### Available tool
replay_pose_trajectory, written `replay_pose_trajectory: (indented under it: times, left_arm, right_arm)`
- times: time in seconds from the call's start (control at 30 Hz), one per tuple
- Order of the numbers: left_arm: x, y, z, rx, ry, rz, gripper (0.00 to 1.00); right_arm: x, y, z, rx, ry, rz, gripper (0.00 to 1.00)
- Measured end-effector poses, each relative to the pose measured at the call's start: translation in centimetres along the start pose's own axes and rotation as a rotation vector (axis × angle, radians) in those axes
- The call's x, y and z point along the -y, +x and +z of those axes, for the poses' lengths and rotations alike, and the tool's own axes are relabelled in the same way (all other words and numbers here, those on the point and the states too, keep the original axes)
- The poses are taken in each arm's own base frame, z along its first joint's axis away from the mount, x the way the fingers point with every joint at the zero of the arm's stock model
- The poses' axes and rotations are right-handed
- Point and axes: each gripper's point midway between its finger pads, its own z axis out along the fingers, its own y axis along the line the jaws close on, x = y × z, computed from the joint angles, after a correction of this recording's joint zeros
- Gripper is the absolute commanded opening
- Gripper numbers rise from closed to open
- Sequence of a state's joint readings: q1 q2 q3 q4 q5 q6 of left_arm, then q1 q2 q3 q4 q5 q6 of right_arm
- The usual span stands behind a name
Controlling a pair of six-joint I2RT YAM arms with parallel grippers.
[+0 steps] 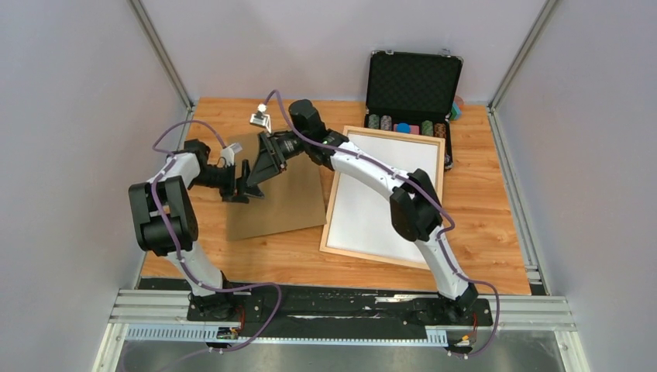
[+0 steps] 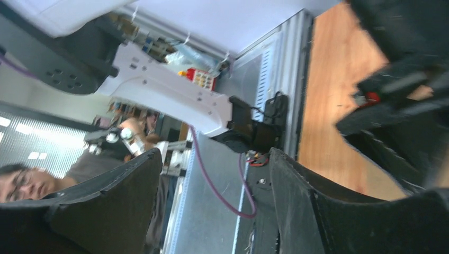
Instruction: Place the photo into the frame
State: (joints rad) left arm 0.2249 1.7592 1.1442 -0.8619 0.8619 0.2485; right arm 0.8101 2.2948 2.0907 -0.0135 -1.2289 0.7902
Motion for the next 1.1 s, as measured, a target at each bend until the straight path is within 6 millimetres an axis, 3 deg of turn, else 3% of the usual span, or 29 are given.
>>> replay_pose_trajectory:
  times: [0.13, 0.37, 0.47, 0.77, 0.9, 1.1]
  left_arm:
    - [-0.3, -0.2, -0.7, 0.022, -0.057, 0.015, 1.00]
    - [0.6, -2.3, -4.3, 0.160, -0.239, 0.120, 1.00]
    - [-0.1, -2.9, -5.3, 0.192, -0.323, 0.125, 1.00]
    - [-4.9, -2.1, -5.2, 0.138, -0.498, 0.009, 1.00]
    - [-6.7, -1.8, -5.0, 0.121, -0.552, -0.033, 1.00]
    - [-7.7, -2.0, -5.5, 0.134, -0.596, -0.043, 1.00]
  right_arm:
    - [3.5, -1.4, -2.3, 0.083, 0.138, 0.006, 0.76]
    - [11.6, -3.8, -9.7, 0.245, 0.452, 0.045, 0.81]
    - [15.1, -4.2, -12.6, 0.287, 0.576, 0.056, 0.84]
    - [23.5, -1.2, -15.6, 0.257, 0.856, 0.112, 0.88]
    - [25.5, 0.0, -16.9, 0.238, 0.955, 0.123, 0.89]
    - [26.2, 0.1, -17.9, 0.235, 1.022, 0.110, 0.89]
